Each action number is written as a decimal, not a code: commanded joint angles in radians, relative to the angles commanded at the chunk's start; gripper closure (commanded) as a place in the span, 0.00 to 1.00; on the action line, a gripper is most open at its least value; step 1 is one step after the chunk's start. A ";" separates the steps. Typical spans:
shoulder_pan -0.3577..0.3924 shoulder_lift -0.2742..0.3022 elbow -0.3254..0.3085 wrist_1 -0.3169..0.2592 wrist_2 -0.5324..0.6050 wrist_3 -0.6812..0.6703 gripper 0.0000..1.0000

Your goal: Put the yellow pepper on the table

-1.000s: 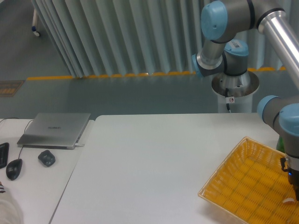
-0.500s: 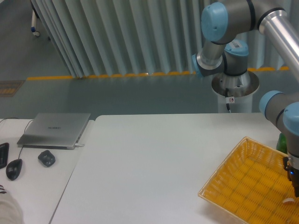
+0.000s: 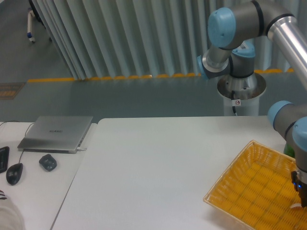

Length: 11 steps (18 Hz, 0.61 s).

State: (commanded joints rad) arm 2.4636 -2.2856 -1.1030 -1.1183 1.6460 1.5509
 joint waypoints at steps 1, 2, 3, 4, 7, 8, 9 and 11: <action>0.000 0.000 0.003 0.002 0.000 0.000 0.00; 0.000 -0.003 0.006 0.002 0.000 0.002 0.00; 0.002 -0.011 0.011 0.003 0.000 0.000 0.00; 0.002 -0.012 0.014 0.003 0.002 0.000 0.00; 0.003 -0.015 0.015 0.005 0.000 0.000 0.00; 0.005 -0.017 0.014 0.005 0.000 0.000 0.00; 0.005 -0.017 0.014 0.008 0.000 0.000 0.00; 0.005 -0.020 0.012 0.008 0.000 0.002 0.00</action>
State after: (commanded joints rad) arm 2.4682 -2.3056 -1.0907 -1.1106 1.6460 1.5524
